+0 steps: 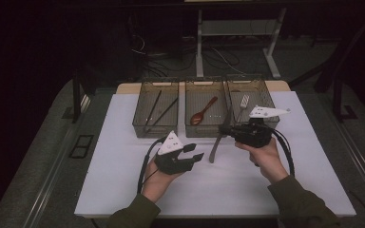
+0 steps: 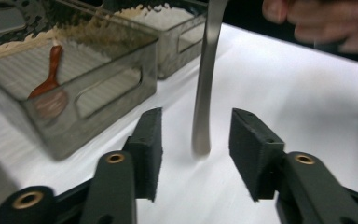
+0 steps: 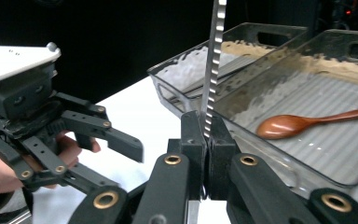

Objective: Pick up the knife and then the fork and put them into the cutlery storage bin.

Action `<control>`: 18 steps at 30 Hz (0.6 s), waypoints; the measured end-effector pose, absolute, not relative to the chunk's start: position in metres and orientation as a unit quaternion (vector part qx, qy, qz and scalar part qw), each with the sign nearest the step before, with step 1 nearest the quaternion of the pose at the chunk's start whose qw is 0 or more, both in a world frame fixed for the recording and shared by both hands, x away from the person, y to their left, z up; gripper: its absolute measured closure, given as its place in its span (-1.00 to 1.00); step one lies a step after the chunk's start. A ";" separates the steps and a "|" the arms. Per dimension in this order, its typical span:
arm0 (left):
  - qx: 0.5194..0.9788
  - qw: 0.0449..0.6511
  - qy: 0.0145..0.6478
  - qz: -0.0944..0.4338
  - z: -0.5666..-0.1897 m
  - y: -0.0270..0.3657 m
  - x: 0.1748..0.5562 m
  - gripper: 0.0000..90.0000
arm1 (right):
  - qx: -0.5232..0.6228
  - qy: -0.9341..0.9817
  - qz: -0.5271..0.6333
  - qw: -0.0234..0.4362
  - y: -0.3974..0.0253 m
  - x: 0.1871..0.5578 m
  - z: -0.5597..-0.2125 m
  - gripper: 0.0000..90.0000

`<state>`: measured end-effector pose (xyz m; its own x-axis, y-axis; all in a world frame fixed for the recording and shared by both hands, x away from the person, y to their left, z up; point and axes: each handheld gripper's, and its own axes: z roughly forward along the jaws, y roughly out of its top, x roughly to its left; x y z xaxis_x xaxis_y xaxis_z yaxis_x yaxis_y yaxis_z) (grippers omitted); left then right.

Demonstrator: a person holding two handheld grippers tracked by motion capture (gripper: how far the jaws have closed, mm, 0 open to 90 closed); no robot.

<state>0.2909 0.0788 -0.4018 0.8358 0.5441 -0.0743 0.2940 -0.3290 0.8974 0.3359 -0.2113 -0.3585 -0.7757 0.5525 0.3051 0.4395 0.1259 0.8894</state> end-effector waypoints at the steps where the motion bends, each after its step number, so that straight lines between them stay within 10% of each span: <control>1: 0.808 0.516 0.258 0.122 -0.403 0.084 0.290 0.10 | 0.332 0.748 0.572 0.053 -0.214 0.336 -0.358 0.94; 18: 0.812 0.510 0.265 0.101 -0.427 0.151 0.275 -0.51 | 0.360 0.742 0.560 0.079 -0.255 0.342 -0.350 0.94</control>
